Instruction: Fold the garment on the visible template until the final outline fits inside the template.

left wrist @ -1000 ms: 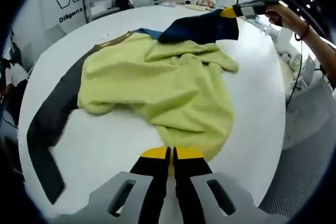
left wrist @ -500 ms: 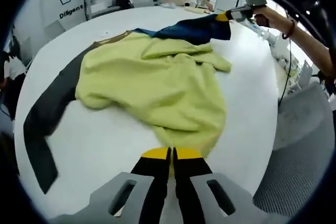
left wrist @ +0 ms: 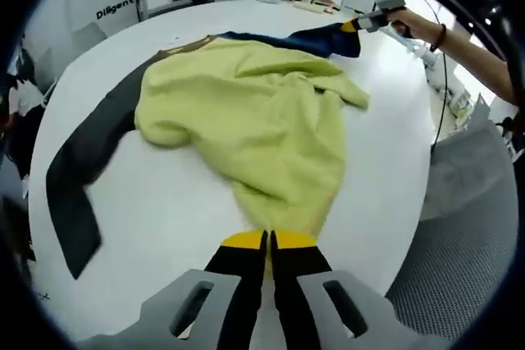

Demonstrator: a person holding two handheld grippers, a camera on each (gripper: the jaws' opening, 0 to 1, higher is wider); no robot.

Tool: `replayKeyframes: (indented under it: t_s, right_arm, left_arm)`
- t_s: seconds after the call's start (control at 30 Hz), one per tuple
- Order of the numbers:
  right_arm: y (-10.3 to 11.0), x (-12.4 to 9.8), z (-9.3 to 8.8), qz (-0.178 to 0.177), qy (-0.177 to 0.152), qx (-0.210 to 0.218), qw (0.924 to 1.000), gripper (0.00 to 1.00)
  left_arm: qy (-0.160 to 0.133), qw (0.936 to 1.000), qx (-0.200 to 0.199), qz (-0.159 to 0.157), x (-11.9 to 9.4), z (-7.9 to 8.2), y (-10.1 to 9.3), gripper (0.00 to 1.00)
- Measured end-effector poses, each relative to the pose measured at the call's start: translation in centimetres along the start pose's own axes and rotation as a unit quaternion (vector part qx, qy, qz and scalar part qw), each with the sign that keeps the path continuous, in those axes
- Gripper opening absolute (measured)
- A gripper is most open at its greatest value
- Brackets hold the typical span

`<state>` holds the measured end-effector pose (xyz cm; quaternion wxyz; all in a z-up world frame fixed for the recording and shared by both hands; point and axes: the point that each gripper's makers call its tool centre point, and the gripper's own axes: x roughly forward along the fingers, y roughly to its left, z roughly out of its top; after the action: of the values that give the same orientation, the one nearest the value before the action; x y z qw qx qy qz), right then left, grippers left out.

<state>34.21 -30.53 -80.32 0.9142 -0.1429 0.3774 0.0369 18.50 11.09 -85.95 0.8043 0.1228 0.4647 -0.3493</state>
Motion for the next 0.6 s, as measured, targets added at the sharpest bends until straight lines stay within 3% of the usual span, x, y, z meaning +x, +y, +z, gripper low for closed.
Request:
replayKeyframes:
  t_s: [0.6]
  right_arm:
    - [-2.3, 1.5, -1.5, -0.022, 0.024, 0.001, 0.9995, 0.00]
  left_arm:
    - [0.020, 0.9996, -0.017, 0.006, -1.6, -2.3, 0.8, 0.02]
